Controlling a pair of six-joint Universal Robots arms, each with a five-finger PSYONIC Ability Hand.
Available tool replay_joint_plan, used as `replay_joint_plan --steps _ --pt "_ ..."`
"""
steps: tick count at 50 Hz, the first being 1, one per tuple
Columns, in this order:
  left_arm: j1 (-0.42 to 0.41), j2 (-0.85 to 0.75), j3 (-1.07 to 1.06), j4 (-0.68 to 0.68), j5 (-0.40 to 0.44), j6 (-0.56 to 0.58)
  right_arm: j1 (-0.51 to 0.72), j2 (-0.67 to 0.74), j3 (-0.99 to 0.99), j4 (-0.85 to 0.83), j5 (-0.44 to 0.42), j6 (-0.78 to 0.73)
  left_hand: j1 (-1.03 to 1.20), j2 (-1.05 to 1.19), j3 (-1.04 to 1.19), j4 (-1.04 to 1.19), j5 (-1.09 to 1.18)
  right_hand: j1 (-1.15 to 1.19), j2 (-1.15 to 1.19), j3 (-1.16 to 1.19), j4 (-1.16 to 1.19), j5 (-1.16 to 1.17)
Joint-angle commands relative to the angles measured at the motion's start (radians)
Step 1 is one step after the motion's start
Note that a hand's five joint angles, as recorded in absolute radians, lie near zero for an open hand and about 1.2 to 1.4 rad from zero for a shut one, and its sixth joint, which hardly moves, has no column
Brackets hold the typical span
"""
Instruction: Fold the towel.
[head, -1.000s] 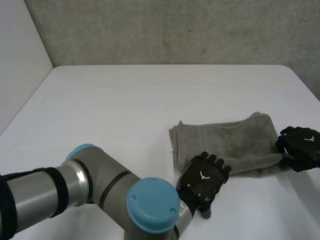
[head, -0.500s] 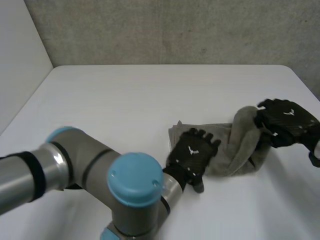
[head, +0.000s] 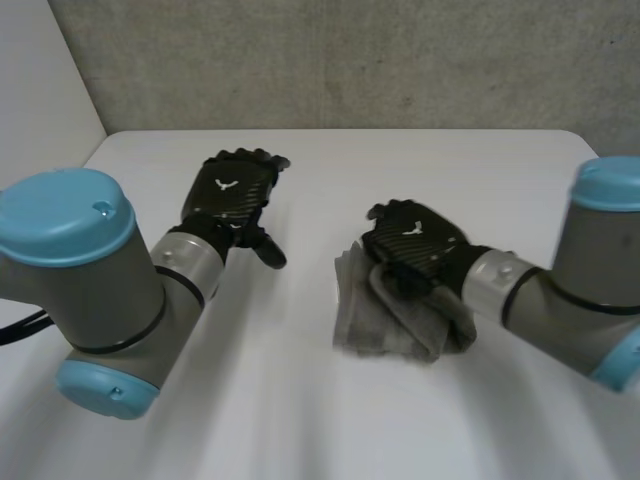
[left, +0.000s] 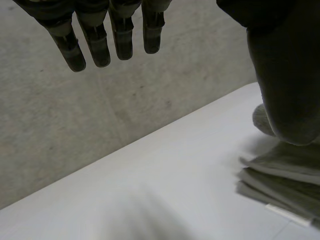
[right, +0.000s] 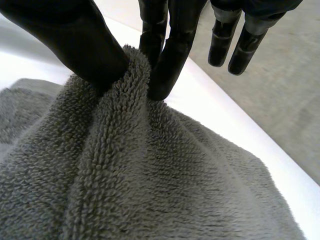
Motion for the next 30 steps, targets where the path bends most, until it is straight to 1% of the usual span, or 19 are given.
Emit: replay_joint_plan --steps 1,10,15,16,17,18,19,20,21,22,23,24,26,27,29,30 --pt "0.025 -0.004 -0.017 0.002 -0.001 0.000 0.117 0.105 -0.089 0.000 0.046 0.002 -0.115 -0.065 -0.050 -0.056 -0.055 0.120 0.048 -0.035 -0.058 0.063" --pt "0.023 -0.015 -0.034 0.007 -0.001 -0.016 0.174 0.171 -0.123 0.000 0.048 0.002 -0.115 -0.065 -0.050 -0.056 -0.055 0.120 0.048 -0.035 -0.058 0.063" --pt "0.018 -0.023 -0.033 0.014 -0.001 -0.022 0.189 0.198 -0.123 0.000 0.030 0.000 -0.112 -0.062 -0.050 -0.056 -0.052 0.120 0.048 -0.035 -0.058 0.063" --pt "0.015 -0.026 -0.031 0.024 -0.001 -0.022 0.189 0.198 -0.122 0.002 0.024 -0.003 -0.115 -0.065 -0.050 -0.056 -0.055 0.066 -0.006 -0.035 -0.058 0.009" --pt "0.011 -0.027 -0.027 0.031 -0.002 -0.022 0.181 0.191 -0.115 0.003 0.019 0.002 -0.115 -0.065 -0.050 -0.056 -0.055 -0.214 -0.285 -0.035 -0.058 -0.271" --pt "0.011 -0.027 -0.027 0.031 -0.002 -0.022 0.181 0.191 -0.115 0.003 0.019 0.002 -0.115 -0.065 -0.050 -0.056 -0.055 -0.216 -0.288 -0.035 -0.058 -0.273" --pt "0.009 -0.027 -0.022 0.037 -0.002 -0.022 0.178 0.188 -0.103 0.002 0.017 0.005 -0.115 -0.065 -0.050 -0.056 -0.055 -0.693 -0.765 -0.035 -0.058 -0.750" --pt "0.008 -0.027 -0.016 0.042 -0.004 -0.026 0.174 0.168 -0.091 0.005 0.014 0.006 -0.115 -0.065 -0.050 -0.056 -0.055 -1.143 -1.214 -0.035 -0.058 -1.159" --pt "0.008 -0.027 -0.016 0.042 -0.004 -0.027 0.174 0.168 -0.091 0.005 0.014 0.006 -0.115 -0.065 -0.050 -0.056 -0.055 -1.147 -1.219 -0.035 -0.058 -1.159" --pt "0.005 -0.027 -0.008 0.047 -0.007 -0.034 0.163 0.121 -0.077 0.013 0.014 0.009 -0.115 -0.065 -0.050 -0.056 -0.055 -1.275 -1.346 -0.035 -0.058 -1.159" --pt "0.003 -0.027 0.002 0.053 -0.008 -0.048 0.145 0.059 -0.054 0.016 0.017 0.014 -0.115 -0.065 -0.050 -0.056 -0.055 -1.276 -1.348 -0.035 -0.058 -1.159" --pt "0.003 -0.027 0.002 0.053 -0.008 -0.048 0.145 0.059 -0.054 0.016 0.017 0.014 -0.115 -0.065 -0.050 -0.056 -0.055 -1.276 -1.348 -0.035 -0.058 -1.159" --pt "0.000 -0.027 0.019 0.065 -0.008 -0.086 0.087 -0.037 -0.004 0.022 0.016 0.047 -0.115 -0.065 -0.050 -0.056 -0.055 -1.276 -1.348 -0.035 -0.058 -1.159" --pt "0.000 -0.027 0.019 0.065 -0.008 -0.086 0.086 -0.038 -0.003 0.022 0.016 0.048 -0.115 -0.065 -0.050 -0.056 -0.055 -1.276 -1.348 -0.035 -0.058 -1.159" --pt "0.000 -0.027 0.032 0.070 -0.008 -0.103 0.027 -0.111 0.033 0.025 0.020 0.115 -0.115 -0.065 -0.050 -0.056 -0.055 -1.276 -1.348 -0.035 -0.058 -1.159" --pt "0.000 -0.030 0.045 0.074 -0.008 -0.117 0.026 -0.111 0.033 0.025 0.020 0.115 -0.115 -0.065 -0.050 -0.056 -0.055 -1.276 -1.348 -0.035 -0.058 -1.159"
